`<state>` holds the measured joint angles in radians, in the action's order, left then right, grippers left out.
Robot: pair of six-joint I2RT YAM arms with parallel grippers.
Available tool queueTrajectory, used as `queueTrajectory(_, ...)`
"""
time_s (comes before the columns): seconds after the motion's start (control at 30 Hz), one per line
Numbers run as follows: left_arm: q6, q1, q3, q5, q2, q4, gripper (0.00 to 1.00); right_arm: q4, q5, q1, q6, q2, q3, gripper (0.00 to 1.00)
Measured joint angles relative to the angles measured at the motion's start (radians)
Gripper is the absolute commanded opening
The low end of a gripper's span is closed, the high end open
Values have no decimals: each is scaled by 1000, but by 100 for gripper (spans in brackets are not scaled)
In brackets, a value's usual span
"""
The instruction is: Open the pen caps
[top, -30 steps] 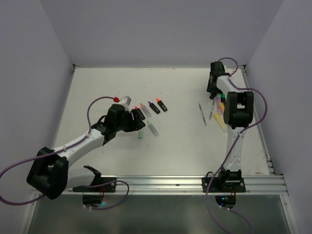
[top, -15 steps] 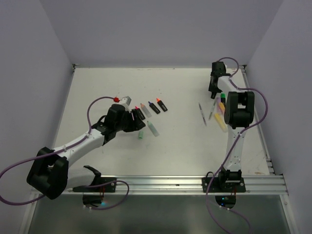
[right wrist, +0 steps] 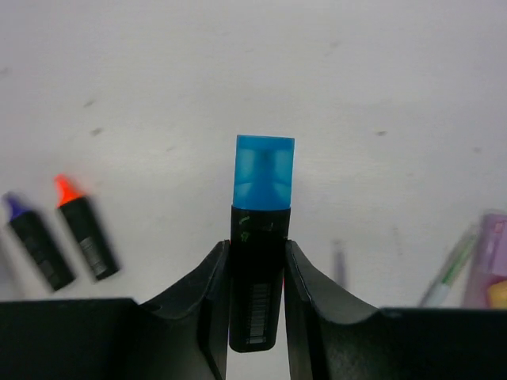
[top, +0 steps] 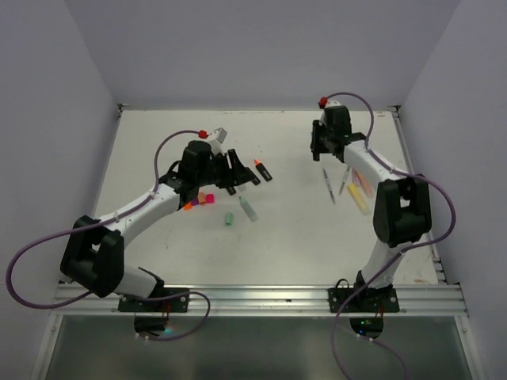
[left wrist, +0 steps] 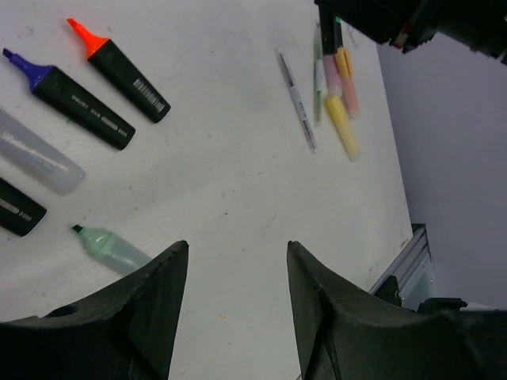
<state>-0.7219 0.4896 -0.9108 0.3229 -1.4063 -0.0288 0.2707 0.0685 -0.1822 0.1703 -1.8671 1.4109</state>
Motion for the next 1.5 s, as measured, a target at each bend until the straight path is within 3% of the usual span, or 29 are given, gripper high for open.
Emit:
queueTrajectory(0.2, -21, -11, -72, 51, -84, 40, 55, -22, -139, -274, -3, 267, -168, 0)
queueTrajectory(0.3, -36, -16, -77, 57, -98, 48, 55, -18, -198, -336, -2, 344, -224, 0)
queueTrajectory(0.53, -89, -24, -80, 57, -104, 68, 55, -13, -235, -367, -6, 437, -284, 0)
queueTrajectory(1.07, -202, -24, -80, 94, -135, 156, 54, -65, -245, -480, 2, 437, -329, 0)
queueTrajectory(1.17, -212, -24, -80, 99, -136, 163, 48, -77, -244, -488, 5, 426, -328, 0)
queueTrajectory(1.2, -214, -24, -80, 101, -137, 167, 41, -80, -244, -489, 6, 421, -328, 0)
queueTrajectory(1.3, -223, -23, -80, 101, -138, 171, 31, -92, -242, -491, 12, 412, -328, 0)
queueTrajectory(1.5, -230, -23, -80, 99, -138, 187, 34, -129, -229, -492, 32, 412, -329, 0)
